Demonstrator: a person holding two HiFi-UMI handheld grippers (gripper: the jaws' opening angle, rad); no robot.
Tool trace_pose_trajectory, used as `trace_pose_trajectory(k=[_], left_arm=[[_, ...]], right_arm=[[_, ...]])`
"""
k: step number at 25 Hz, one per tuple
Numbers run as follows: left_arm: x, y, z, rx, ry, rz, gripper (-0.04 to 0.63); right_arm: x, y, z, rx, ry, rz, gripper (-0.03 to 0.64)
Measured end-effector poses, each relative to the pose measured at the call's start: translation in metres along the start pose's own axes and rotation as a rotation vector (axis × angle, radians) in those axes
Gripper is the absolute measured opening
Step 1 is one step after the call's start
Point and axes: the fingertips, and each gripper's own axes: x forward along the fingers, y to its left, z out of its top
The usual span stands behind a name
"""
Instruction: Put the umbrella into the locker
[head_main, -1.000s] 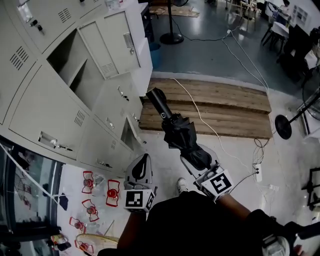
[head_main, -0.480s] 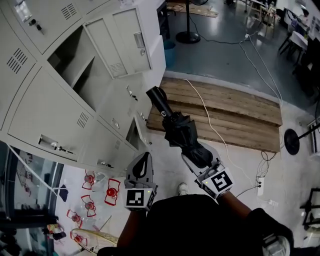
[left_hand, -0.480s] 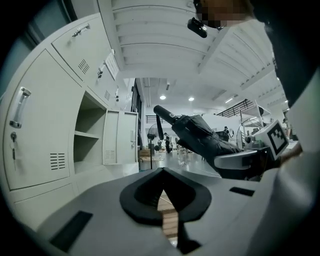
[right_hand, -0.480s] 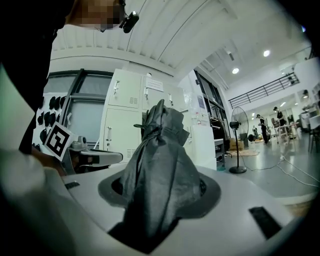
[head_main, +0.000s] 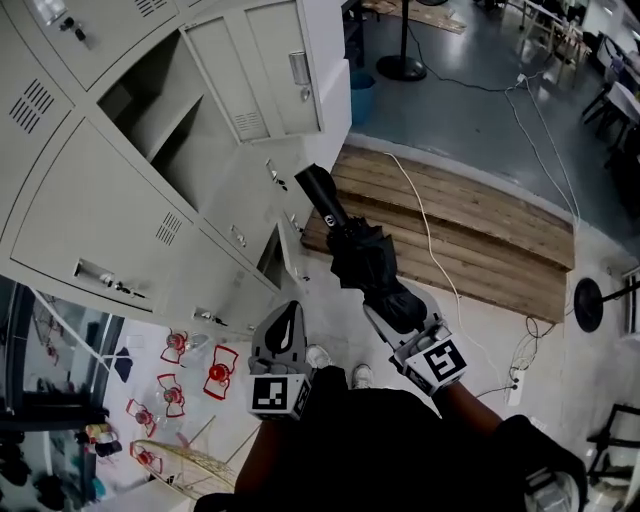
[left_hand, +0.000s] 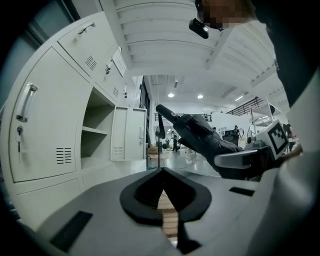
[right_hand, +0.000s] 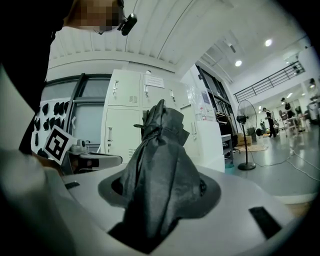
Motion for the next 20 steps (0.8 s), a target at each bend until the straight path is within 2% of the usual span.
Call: trace_pose_trajectory(k=[7, 13, 20], left_arm=[[0.019, 0.033, -0.005, 0.000, 0.000, 0.041, -0.002], [0.046, 0.067, -0.009, -0.014, 0.039, 0.067, -0.002], [0.081, 0.114, 0.002, -0.005, 0.011, 0.101, -0.002]], right_arm=[[0.039, -0.009, -0.003, 0.000, 0.010, 0.025, 0.221], [0.082, -0.021, -0.003, 0.006, 0.022, 0.044, 0.221], [0.142, -0.035, -0.004, 0.002, 0.047, 0.072, 0.221]])
